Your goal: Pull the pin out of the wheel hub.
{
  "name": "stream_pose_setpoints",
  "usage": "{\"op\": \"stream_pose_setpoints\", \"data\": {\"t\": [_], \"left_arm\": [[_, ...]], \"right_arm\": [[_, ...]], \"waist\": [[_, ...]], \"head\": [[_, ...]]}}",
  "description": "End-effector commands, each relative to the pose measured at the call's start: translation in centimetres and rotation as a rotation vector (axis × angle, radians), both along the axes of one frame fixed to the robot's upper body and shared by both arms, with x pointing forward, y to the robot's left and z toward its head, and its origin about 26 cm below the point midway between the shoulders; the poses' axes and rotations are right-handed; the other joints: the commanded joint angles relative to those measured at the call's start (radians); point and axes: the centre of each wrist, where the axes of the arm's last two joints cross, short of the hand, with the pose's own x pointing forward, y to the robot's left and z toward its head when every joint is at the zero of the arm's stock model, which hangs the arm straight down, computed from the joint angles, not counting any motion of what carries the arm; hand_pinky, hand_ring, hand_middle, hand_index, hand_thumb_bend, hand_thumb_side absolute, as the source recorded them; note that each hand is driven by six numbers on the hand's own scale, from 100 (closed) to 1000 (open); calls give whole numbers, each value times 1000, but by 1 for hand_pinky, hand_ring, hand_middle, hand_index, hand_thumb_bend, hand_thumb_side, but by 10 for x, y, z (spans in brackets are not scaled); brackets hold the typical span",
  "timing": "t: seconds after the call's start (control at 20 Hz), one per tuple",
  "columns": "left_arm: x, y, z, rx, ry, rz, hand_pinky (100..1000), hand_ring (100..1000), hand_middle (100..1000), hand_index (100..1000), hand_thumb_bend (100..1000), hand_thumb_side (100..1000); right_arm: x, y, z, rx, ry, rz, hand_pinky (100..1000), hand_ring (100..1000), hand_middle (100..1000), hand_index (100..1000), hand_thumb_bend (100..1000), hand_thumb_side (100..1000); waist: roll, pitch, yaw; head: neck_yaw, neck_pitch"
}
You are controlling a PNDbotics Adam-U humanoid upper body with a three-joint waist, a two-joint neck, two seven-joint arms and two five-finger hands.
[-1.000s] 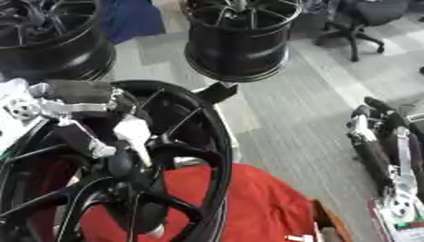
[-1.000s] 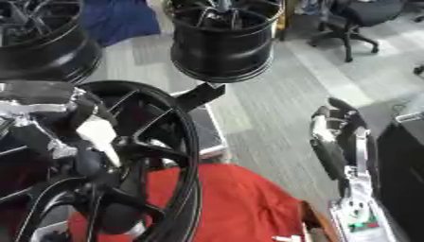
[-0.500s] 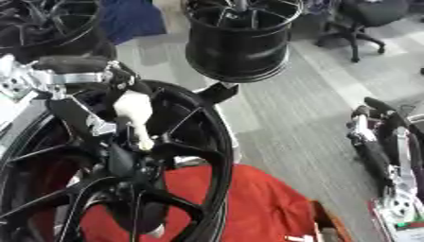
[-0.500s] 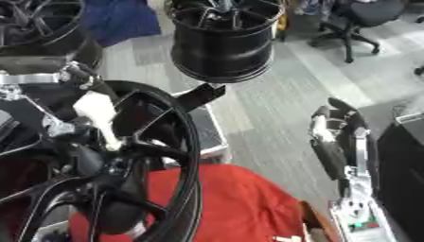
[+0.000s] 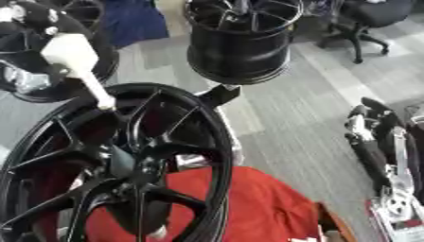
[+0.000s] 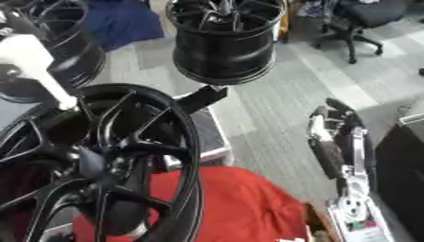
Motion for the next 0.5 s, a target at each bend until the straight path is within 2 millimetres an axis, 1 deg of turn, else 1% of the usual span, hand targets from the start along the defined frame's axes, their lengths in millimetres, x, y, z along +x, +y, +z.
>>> {"op": "stream_pose_setpoints", "data": {"t": [0.05,0.15,0.25,0.35,0.45,0.5], "left_arm": [[-20,60,20,166,-38,-19,430,354,349,625,100,247],[-30,96,5,144,27,94,442,363,359,637,100,248],[-40,131,-18,125,104,221,451,372,369,648,100,249],[-51,159,-43,119,174,338,488,405,400,680,100,252],[-60,180,-69,120,240,443,495,414,409,686,100,254],[-64,189,-82,125,272,491,517,444,440,714,100,257]], "right_arm": [[-1,-3,8,-24,-27,-13,517,586,601,804,100,506],[-1,-4,8,-23,-27,-22,517,586,600,804,100,504],[-1,-5,8,-24,-28,-32,517,586,600,804,100,502],[-1,-6,8,-25,-28,-44,518,586,600,804,100,501],[-2,-6,7,-25,-27,-53,517,586,600,804,100,500],[-2,-7,7,-25,-27,-55,517,586,600,804,100,499]], "waist": [[-1,-9,6],[-2,-9,12],[-4,-8,17],[-5,-7,22],[-7,-7,26],[-8,-7,28]], "head": [[-3,-3],[-2,-3],[-4,-3],[-6,-3],[-7,-3],[-6,-3]]}}
